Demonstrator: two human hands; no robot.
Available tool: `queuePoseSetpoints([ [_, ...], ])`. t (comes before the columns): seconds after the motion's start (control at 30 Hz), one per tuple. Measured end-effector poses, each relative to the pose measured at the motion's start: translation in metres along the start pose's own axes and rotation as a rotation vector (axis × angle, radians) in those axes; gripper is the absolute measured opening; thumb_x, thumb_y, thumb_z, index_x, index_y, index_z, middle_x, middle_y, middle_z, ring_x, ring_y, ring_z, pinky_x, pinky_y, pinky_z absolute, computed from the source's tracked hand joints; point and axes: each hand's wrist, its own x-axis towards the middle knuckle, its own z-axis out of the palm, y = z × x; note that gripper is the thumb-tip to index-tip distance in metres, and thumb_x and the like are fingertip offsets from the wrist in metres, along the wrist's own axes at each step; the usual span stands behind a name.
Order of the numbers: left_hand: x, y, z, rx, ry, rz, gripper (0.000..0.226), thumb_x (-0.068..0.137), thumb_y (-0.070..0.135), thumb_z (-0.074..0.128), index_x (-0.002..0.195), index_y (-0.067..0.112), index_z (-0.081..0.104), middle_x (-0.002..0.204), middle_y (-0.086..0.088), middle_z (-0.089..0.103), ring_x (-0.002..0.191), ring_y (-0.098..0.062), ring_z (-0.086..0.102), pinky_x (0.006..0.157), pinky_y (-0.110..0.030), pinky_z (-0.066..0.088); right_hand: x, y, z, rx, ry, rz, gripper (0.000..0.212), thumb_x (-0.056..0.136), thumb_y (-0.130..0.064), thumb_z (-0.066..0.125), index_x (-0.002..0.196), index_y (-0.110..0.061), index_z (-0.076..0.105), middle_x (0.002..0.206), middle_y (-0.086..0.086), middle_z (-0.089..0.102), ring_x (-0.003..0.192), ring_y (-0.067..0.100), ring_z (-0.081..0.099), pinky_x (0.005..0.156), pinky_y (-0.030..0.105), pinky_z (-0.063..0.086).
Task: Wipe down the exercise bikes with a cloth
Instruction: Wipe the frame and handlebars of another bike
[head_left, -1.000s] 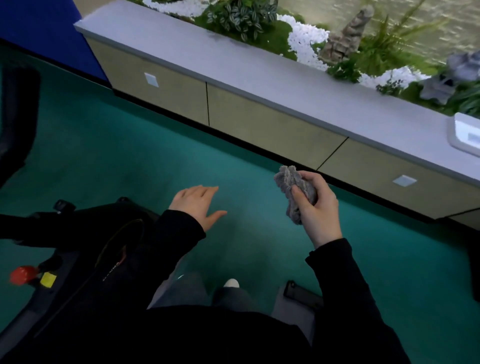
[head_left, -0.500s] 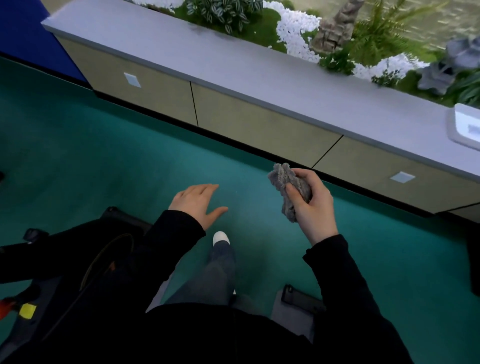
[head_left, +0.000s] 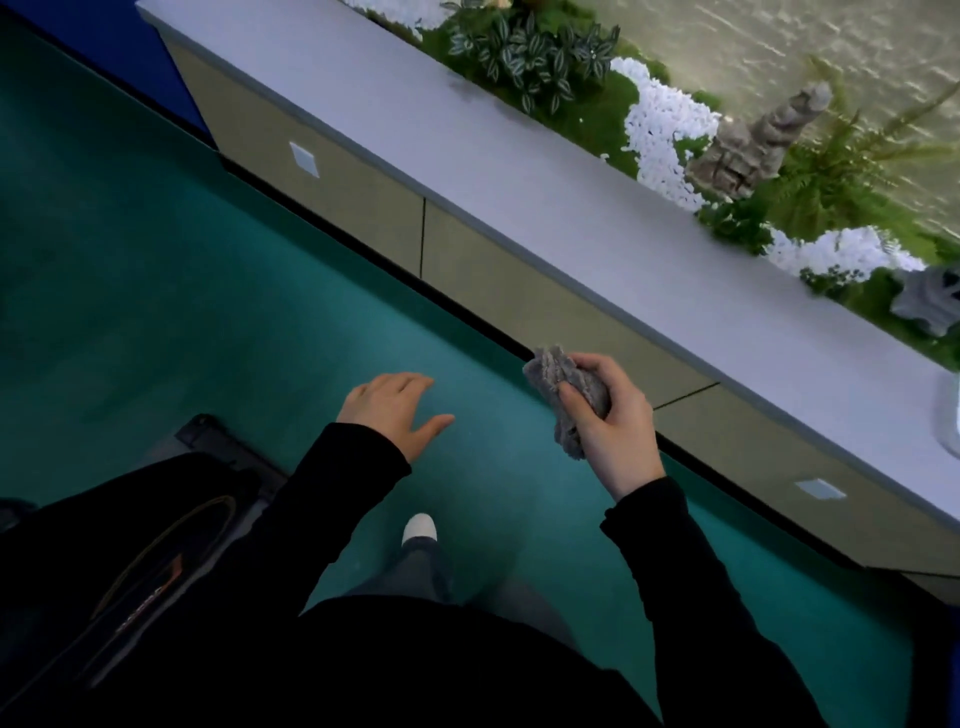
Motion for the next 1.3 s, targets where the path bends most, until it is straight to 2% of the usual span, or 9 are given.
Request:
queuePoseSetpoints([
  [0.17, 0.018, -0.020, -0.015, -0.069, 0.050, -0.134, 0.057, 0.091, 0.054, 0.043, 0.138, 0.022, 0.040, 0.147, 0.003, 0.037, 0.136, -0.015, 0.030, 0.108, -0.033, 0.022, 0.049, -0.015, 0.023, -0.002, -0.121, -0.068, 0.020, 0.089, -0.008, 0.062, 0.101, -0.024, 0.058, 0.086, -0.015, 0.061, 0.073, -0.009, 0.055, 0.066, 0.006, 0.040],
  [0.33, 0.032, -0.032, -0.028, -0.132, 0.104, -0.262, 0.058, 0.090, 0.055, 0.044, 0.138, 0.022, 0.042, 0.149, 0.003, 0.034, 0.137, -0.017, 0.028, 0.108, -0.034, 0.022, 0.098, -0.032, 0.049, 0.033, -0.250, -0.151, 0.023, 0.088, -0.007, 0.061, 0.099, -0.026, 0.057, 0.085, -0.021, 0.058, 0.073, -0.012, 0.053, 0.065, 0.003, 0.038],
  [0.47, 0.052, -0.035, -0.040, -0.165, 0.155, -0.381, 0.057, 0.090, 0.054, 0.045, 0.138, 0.022, 0.043, 0.150, 0.002, 0.033, 0.137, -0.018, 0.028, 0.109, -0.034, 0.022, 0.141, -0.038, 0.063, 0.076, -0.384, -0.194, 0.023, 0.088, -0.006, 0.061, 0.100, -0.025, 0.057, 0.087, -0.015, 0.060, 0.074, -0.010, 0.053, 0.066, 0.003, 0.038],
  [0.6, 0.080, -0.028, -0.053, -0.187, 0.203, -0.490, 0.057, 0.090, 0.053, 0.046, 0.138, 0.022, 0.043, 0.150, 0.001, 0.032, 0.137, -0.018, 0.028, 0.109, -0.034, 0.022, 0.197, -0.039, 0.061, 0.110, -0.497, -0.230, 0.020, 0.090, -0.006, 0.058, 0.103, -0.021, 0.058, 0.082, -0.009, 0.060, 0.062, -0.012, 0.053, 0.054, 0.002, 0.040],
  [0.67, 0.099, -0.021, -0.060, -0.199, 0.227, -0.534, 0.057, 0.091, 0.053, 0.045, 0.138, 0.022, 0.043, 0.150, 0.002, 0.032, 0.138, -0.018, 0.027, 0.109, -0.033, 0.021, 0.230, -0.038, 0.055, 0.109, -0.521, -0.252, 0.020, 0.091, -0.006, 0.058, 0.104, -0.021, 0.058, 0.081, -0.010, 0.060, 0.062, -0.013, 0.053, 0.053, 0.001, 0.039],
  [0.77, 0.124, -0.012, -0.070, -0.191, 0.265, -0.575, 0.056, 0.091, 0.053, 0.045, 0.138, 0.022, 0.043, 0.149, 0.002, 0.033, 0.137, -0.017, 0.027, 0.109, -0.033, 0.021, 0.274, -0.034, 0.047, 0.099, -0.524, -0.283, 0.025, 0.090, -0.004, 0.059, 0.098, -0.028, 0.057, 0.082, -0.015, 0.060, 0.065, -0.014, 0.054, 0.057, 0.001, 0.039],
  [0.9, 0.149, -0.004, -0.080, -0.207, 0.338, -0.653, 0.056, 0.090, 0.052, 0.047, 0.137, 0.022, 0.044, 0.147, 0.003, 0.036, 0.137, -0.017, 0.028, 0.108, -0.032, 0.020, 0.319, -0.026, 0.045, 0.061, -0.581, -0.284, 0.025, 0.090, -0.007, 0.060, 0.100, -0.029, 0.056, 0.091, -0.021, 0.059, 0.080, -0.016, 0.054, 0.070, 0.001, 0.039],
  [1.13, 0.178, -0.012, -0.090, -0.210, 0.356, -0.711, 0.057, 0.090, 0.053, 0.047, 0.137, 0.022, 0.044, 0.148, 0.002, 0.035, 0.138, -0.017, 0.026, 0.109, -0.033, 0.018, 0.362, -0.042, 0.072, 0.096, -0.692, -0.300, 0.031, 0.090, -0.006, 0.059, 0.095, -0.036, 0.055, 0.093, -0.022, 0.060, 0.081, -0.014, 0.056, 0.074, 0.005, 0.042],
  [1.3, 0.193, -0.039, -0.097, -0.235, 0.373, -0.739, 0.058, 0.089, 0.054, 0.048, 0.137, 0.023, 0.044, 0.148, 0.003, 0.035, 0.138, -0.016, 0.024, 0.108, -0.030, 0.014, 0.384, -0.061, 0.112, 0.097, -0.768, -0.282, 0.022, 0.090, -0.005, 0.059, 0.104, -0.022, 0.057, 0.095, -0.019, 0.060, 0.082, -0.014, 0.056, 0.077, 0.006, 0.044],
])
